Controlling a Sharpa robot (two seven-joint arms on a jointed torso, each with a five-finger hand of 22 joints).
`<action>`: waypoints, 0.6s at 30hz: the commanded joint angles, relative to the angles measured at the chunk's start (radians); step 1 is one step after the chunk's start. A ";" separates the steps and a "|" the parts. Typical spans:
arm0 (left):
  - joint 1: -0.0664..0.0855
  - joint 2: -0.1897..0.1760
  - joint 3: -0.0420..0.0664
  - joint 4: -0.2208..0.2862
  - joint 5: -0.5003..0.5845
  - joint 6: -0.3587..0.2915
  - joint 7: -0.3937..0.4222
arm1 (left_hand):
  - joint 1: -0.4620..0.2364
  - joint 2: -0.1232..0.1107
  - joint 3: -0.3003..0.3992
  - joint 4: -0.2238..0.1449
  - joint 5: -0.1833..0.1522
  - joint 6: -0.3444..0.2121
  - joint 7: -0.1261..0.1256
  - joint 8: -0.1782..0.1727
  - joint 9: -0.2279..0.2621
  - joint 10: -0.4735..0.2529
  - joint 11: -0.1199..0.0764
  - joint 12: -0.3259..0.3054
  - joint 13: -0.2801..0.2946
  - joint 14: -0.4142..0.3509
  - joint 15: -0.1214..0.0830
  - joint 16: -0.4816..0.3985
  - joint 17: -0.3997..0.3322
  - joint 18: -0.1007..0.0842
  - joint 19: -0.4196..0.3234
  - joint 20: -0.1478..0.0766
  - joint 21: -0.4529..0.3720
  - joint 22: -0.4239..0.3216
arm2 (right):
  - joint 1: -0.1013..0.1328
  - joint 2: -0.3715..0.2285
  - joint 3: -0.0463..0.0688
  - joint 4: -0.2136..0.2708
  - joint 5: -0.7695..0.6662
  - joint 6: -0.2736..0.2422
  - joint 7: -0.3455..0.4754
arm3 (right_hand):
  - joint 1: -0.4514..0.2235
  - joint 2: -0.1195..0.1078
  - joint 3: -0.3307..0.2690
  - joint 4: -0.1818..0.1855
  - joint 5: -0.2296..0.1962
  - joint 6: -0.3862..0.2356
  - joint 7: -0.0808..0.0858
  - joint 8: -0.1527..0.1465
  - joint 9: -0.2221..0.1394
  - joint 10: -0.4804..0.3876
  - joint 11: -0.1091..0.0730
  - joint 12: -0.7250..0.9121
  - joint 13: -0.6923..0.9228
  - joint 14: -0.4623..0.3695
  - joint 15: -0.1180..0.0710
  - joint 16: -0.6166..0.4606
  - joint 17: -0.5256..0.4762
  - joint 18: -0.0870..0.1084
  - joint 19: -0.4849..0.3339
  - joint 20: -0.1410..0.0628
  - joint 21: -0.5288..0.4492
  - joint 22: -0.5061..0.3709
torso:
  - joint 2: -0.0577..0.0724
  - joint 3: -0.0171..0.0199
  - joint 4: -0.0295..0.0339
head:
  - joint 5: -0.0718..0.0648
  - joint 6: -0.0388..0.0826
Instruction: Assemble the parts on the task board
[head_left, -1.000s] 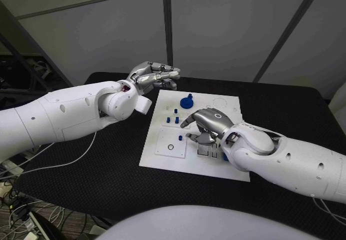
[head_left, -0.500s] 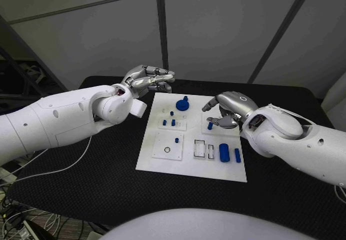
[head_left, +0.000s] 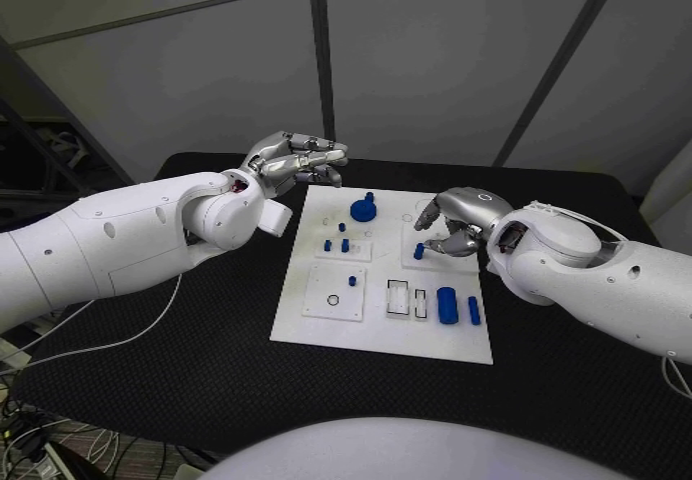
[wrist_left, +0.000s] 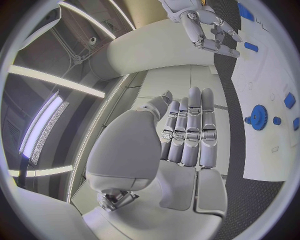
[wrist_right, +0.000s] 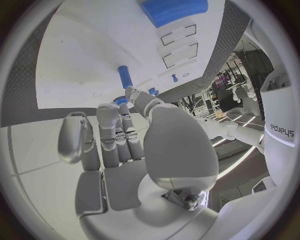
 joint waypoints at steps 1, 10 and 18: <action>0.001 0.000 0.001 0.001 0.005 0.012 0.002 | -0.001 0.012 -0.004 -0.001 -0.007 -0.007 -0.004 -0.003 0.001 -0.004 -0.001 -0.006 -0.001 0.007 0.003 -0.005 0.001 -0.016 0.007 0.002 -0.006 -0.002 | 0.002 0.008 0.001 -0.012 -0.002 0.072 -0.012 | 0.003 -0.006 -0.004 0.002 -0.004 0.002 -0.005 -0.001 -0.002 -0.002 -0.001 0.006 0.000 0.006 0.002 0.001 -0.002 0.010 0.006 0.000 -0.003 0.057 | -0.001 0.0000 0.0003 | 0.002 -0.002; 0.001 0.000 0.001 0.001 0.005 0.011 0.002 | -0.001 0.012 -0.004 -0.001 -0.007 -0.007 -0.004 -0.003 0.001 -0.004 -0.001 -0.006 -0.001 0.007 0.003 -0.005 0.001 -0.016 0.007 0.002 -0.006 -0.002 | 0.002 0.031 0.000 -0.031 -0.002 0.107 -0.008 | 0.010 0.003 0.002 0.007 -0.005 0.004 -0.007 0.000 -0.003 0.013 -0.004 0.013 0.001 0.007 0.000 0.006 0.001 0.009 0.010 -0.002 0.002 0.061 | 0.000 0.0010 -0.0007 | 0.005 -0.005; 0.001 0.000 0.001 0.000 0.005 0.010 0.001 | -0.001 0.012 -0.004 -0.001 -0.007 -0.007 -0.004 -0.003 0.001 -0.004 -0.001 -0.006 -0.001 0.007 0.003 -0.005 0.001 -0.016 0.007 0.002 -0.006 -0.002 | 0.002 0.043 -0.002 -0.038 -0.002 0.138 -0.003 | 0.014 0.011 0.019 0.015 -0.004 0.016 -0.009 0.003 -0.002 0.054 -0.009 0.022 0.002 0.015 -0.003 0.028 0.020 0.003 0.023 -0.004 0.028 0.078 | -0.001 0.0007 -0.0015 | 0.006 -0.007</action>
